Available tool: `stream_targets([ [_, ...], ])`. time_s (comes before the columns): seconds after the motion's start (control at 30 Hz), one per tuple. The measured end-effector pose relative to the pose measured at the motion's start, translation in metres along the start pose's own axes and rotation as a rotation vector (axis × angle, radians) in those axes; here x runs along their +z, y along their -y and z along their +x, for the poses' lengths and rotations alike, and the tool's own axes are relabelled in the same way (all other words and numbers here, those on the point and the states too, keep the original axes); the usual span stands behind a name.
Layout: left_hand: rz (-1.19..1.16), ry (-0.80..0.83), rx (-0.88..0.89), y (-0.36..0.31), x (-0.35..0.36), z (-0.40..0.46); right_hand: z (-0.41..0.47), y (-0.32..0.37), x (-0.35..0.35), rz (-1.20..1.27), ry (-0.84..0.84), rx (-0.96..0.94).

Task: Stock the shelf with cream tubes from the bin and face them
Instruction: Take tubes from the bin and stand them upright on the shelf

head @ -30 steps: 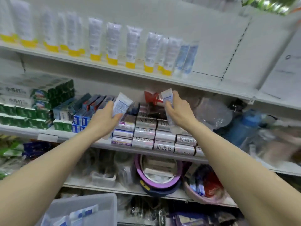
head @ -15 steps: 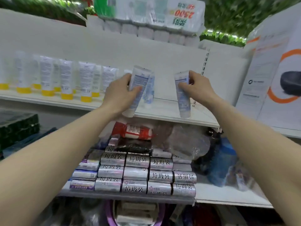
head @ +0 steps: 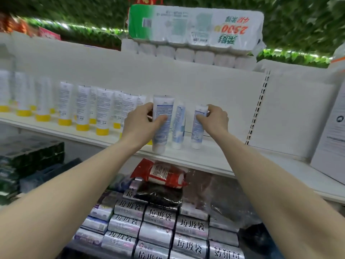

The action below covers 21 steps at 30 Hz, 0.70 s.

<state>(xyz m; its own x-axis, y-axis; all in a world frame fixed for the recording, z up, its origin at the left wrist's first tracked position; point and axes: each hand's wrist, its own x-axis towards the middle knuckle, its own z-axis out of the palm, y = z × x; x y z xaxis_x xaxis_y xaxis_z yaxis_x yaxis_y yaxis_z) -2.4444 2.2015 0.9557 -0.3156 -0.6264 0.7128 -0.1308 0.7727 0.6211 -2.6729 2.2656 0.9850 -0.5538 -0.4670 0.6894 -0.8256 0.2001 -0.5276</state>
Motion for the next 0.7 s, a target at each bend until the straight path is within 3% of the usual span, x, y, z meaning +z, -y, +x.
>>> stream_targets([
  [0.37, 0.037, 0.012, 0.032, 0.004, 0.014, 0.005, 0.029, -0.021, 0.033, -0.058, -0.014, 0.015],
  [0.5, 0.002, 0.034, 0.074, -0.01, 0.021, 0.002, 0.024, -0.022, 0.022, -0.065, 0.048, -0.04],
  [0.7, 0.022, 0.082, 0.118, -0.039, 0.057, 0.001, 0.017, -0.032, -0.021, -0.253, -0.001, -0.132],
])
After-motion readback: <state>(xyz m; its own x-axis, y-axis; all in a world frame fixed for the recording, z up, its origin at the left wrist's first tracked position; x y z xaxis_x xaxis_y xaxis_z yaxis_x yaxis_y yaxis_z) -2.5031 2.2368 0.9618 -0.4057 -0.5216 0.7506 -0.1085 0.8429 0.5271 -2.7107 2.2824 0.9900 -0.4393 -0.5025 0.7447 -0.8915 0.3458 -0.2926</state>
